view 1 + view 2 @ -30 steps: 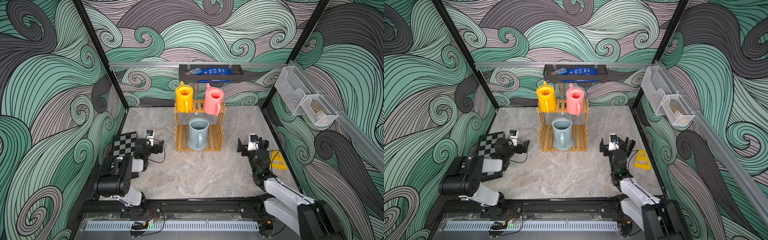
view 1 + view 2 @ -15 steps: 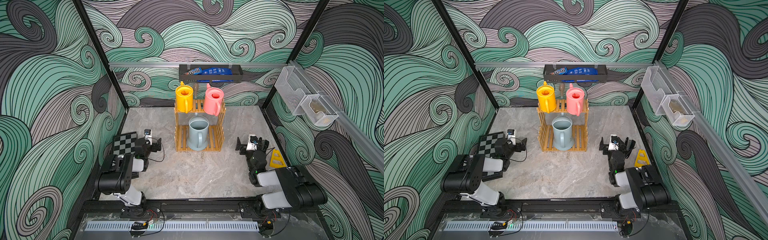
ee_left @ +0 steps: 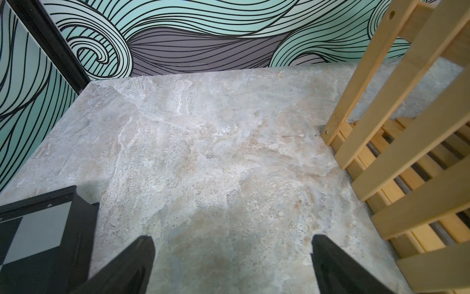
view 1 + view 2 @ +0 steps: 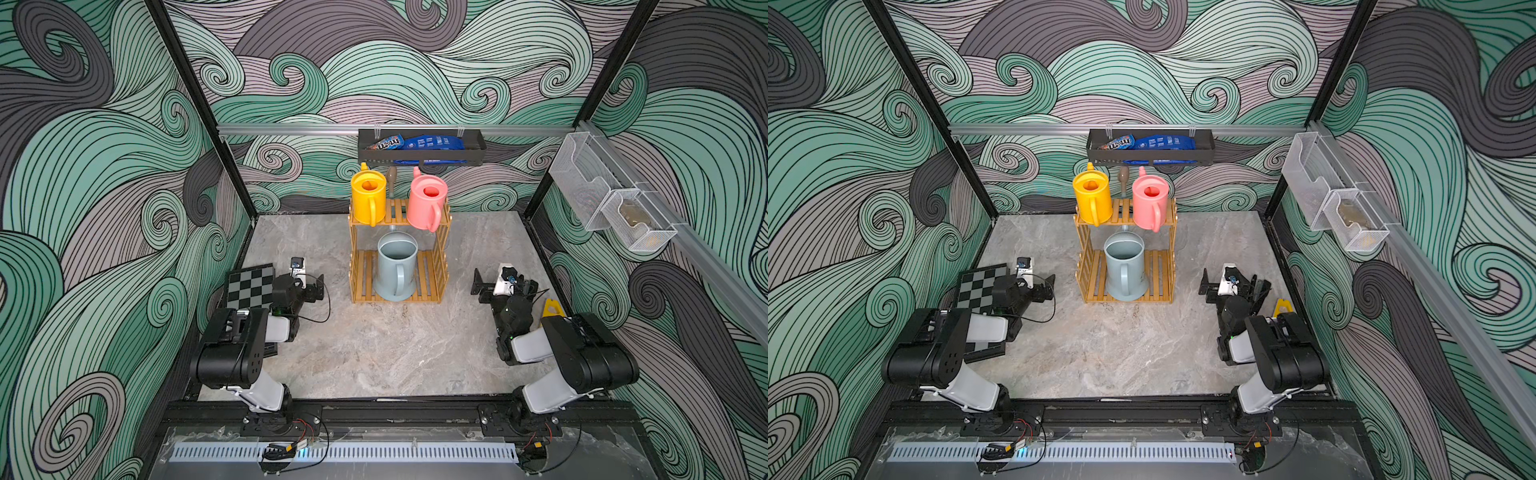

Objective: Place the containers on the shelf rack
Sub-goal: Reset both arms

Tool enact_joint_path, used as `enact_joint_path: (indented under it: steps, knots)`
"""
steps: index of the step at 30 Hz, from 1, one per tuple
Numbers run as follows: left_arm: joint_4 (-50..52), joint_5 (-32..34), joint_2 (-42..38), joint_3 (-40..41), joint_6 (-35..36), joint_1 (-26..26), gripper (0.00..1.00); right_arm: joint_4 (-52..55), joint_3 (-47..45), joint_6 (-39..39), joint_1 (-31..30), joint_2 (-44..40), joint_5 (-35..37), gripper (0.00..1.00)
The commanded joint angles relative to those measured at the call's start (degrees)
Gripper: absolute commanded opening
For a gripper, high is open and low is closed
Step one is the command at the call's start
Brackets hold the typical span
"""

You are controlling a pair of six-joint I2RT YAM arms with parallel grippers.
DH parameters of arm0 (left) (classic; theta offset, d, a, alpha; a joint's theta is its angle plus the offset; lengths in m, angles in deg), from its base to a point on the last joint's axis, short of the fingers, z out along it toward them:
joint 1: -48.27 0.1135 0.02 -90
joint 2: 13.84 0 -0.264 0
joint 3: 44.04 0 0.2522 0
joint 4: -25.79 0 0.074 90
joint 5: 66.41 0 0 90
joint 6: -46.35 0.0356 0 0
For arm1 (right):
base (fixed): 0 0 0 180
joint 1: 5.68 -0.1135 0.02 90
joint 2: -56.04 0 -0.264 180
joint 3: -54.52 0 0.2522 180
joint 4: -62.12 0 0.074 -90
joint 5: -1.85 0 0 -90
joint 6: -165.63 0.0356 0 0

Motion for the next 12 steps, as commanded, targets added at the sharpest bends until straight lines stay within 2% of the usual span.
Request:
enact_joint_path:
  steps: [1, 12]
  knots:
    - [0.39, 0.8, 0.16, -1.56, 0.52, -0.33, 0.99, -1.48, 0.06, 0.4, 0.21, 0.22, -0.67, 0.99]
    - [0.26, 2.07, 0.23, -1.47, 0.82, -0.91, 0.99, -1.02, 0.34, 0.39, 0.2, 0.31, -0.71, 0.99]
